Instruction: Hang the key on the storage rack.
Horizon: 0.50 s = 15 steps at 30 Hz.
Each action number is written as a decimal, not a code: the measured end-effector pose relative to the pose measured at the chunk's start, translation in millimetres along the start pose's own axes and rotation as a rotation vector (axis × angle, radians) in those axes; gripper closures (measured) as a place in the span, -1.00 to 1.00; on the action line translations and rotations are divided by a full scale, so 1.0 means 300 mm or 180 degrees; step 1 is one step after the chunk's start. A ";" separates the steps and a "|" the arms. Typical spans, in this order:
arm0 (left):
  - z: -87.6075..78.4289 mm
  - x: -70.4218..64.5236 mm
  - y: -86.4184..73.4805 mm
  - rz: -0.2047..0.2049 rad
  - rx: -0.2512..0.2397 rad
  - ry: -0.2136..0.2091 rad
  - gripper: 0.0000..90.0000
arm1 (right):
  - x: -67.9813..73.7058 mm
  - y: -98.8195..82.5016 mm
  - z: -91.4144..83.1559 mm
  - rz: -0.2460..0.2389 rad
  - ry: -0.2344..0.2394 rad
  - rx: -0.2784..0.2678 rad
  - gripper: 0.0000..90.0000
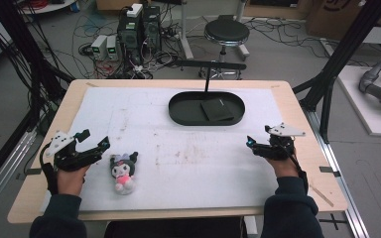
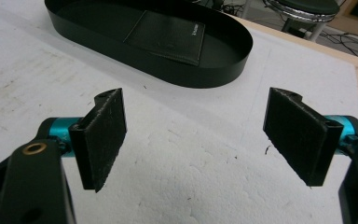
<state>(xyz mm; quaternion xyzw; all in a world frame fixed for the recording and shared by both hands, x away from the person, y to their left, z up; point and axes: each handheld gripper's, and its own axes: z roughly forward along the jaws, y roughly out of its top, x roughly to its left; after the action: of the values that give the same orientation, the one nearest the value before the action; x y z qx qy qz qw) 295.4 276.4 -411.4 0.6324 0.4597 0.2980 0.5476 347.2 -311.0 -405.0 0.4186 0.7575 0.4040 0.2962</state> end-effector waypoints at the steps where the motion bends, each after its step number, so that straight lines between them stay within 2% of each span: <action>1: -0.002 -0.002 0.000 0.0020 0.0021 -0.0007 -0.57 | 0.000 0.000 0.001 0.0007 -0.0005 -0.0001 -0.52; 2: -0.002 -0.004 0.000 0.0020 0.0033 -0.0008 -0.54 | 0.001 0.002 0.007 0.0043 0.0005 -0.0005 -0.52; 15: -0.001 -0.039 0.001 0.0056 0.0200 -0.0037 -0.49 | 0.009 0.002 0.018 0.0015 0.0045 -0.0012 -0.52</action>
<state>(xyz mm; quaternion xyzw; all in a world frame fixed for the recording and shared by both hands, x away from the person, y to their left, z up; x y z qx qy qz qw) 290.5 265.9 -409.5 0.6551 0.4601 0.2845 0.5275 350.3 -306.4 -407.4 0.4169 0.7579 0.4091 0.2907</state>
